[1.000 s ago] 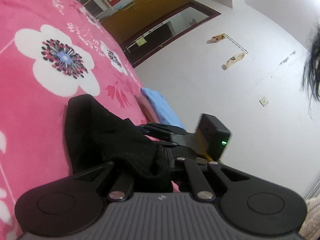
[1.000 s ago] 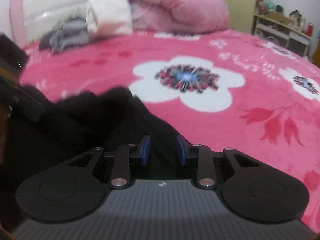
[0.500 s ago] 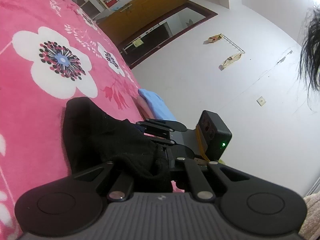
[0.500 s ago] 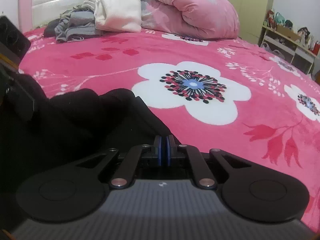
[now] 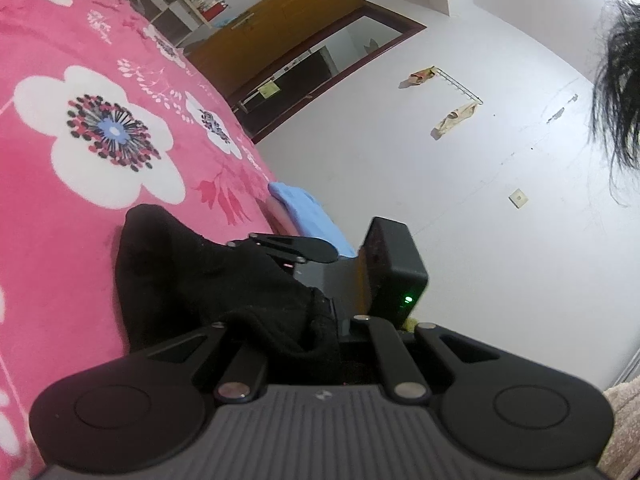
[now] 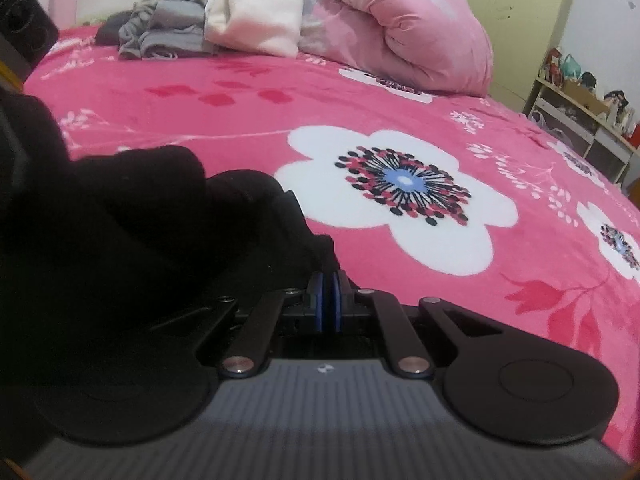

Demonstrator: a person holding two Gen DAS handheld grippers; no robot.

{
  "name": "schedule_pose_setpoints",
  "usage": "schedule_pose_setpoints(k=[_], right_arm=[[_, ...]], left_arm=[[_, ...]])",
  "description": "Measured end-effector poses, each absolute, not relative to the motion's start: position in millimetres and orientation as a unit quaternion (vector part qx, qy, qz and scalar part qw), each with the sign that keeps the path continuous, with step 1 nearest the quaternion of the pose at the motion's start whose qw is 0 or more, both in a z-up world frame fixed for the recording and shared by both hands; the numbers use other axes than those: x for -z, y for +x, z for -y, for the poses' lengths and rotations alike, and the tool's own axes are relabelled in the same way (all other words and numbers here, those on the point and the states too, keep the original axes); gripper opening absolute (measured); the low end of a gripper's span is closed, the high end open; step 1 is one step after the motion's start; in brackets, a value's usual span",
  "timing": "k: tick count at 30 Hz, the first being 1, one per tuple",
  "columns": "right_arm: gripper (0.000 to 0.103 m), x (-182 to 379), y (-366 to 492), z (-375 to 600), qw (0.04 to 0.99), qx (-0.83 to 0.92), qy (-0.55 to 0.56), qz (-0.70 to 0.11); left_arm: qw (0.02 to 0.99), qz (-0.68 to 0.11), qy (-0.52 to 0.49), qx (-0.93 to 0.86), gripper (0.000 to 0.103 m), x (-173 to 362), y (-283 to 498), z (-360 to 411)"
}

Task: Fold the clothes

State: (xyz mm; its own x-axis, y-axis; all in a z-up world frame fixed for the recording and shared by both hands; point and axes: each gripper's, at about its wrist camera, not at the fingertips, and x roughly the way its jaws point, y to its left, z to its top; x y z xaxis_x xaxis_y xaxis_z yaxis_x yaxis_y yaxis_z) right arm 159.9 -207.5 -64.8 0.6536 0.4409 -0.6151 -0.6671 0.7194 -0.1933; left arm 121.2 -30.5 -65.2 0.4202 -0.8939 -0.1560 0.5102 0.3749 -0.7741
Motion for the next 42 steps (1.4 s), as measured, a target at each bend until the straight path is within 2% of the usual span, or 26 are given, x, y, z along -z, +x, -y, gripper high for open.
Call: schedule_pose_setpoints(k=[3,5,7,10,14,16,18,25,27,30,36,40,42], right_arm=[[0.004,69.3,162.0,203.0,0.892,-0.297,-0.213,-0.267],[0.009,68.4,161.2,202.3,0.896,-0.286,-0.219,-0.261],[0.023,56.4,158.0,215.3,0.906,-0.276,-0.204,-0.248],[0.026,26.2,147.0,255.1,0.936,-0.233,-0.154,-0.215],[0.026,-5.0,124.1,331.4,0.971,-0.132,-0.046,-0.196],[0.02,-3.7,112.4,352.7,0.971,-0.122,-0.014,-0.207],[0.016,10.5,106.0,350.5,0.957,-0.167,-0.006,-0.237],[0.015,64.1,128.1,315.4,0.906,-0.273,-0.001,-0.324],[0.014,73.3,142.1,318.0,0.917,-0.235,0.004,-0.322],[0.017,64.6,133.0,330.3,0.926,-0.218,0.036,-0.308],[0.017,48.0,104.8,350.6,0.928,-0.224,0.091,-0.283],[0.017,60.2,87.4,355.0,0.874,-0.328,0.15,-0.327],[0.017,72.3,85.5,348.5,0.864,-0.331,0.142,-0.352]], left_arm=[[0.776,-0.294,-0.327,0.452,0.006,64.7,121.9,32.1],[0.776,-0.297,-0.326,0.45,0.006,65.4,123.0,32.7],[0.776,-0.3,-0.326,0.448,0.006,66.2,124.2,33.0],[0.777,-0.3,-0.327,0.446,0.006,66.7,125.3,32.8],[0.779,-0.298,-0.327,0.445,0.006,65.0,126.3,34.4],[0.78,-0.298,-0.325,0.444,0.006,63.6,126.6,36.1],[0.781,-0.298,-0.322,0.444,0.006,62.2,126.7,37.8],[0.787,-0.302,-0.306,0.442,0.006,56.5,125.9,43.5],[0.789,-0.301,-0.304,0.441,0.006,54.4,125.8,44.1],[0.789,-0.302,-0.3,0.442,0.006,53.8,126.3,45.0],[0.786,-0.308,-0.301,0.444,0.007,54.5,129.6,48.7],[0.789,-0.307,-0.283,0.45,0.008,48.0,132.5,56.7],[0.79,-0.309,-0.275,0.452,0.008,44.2,135.7,62.4]])
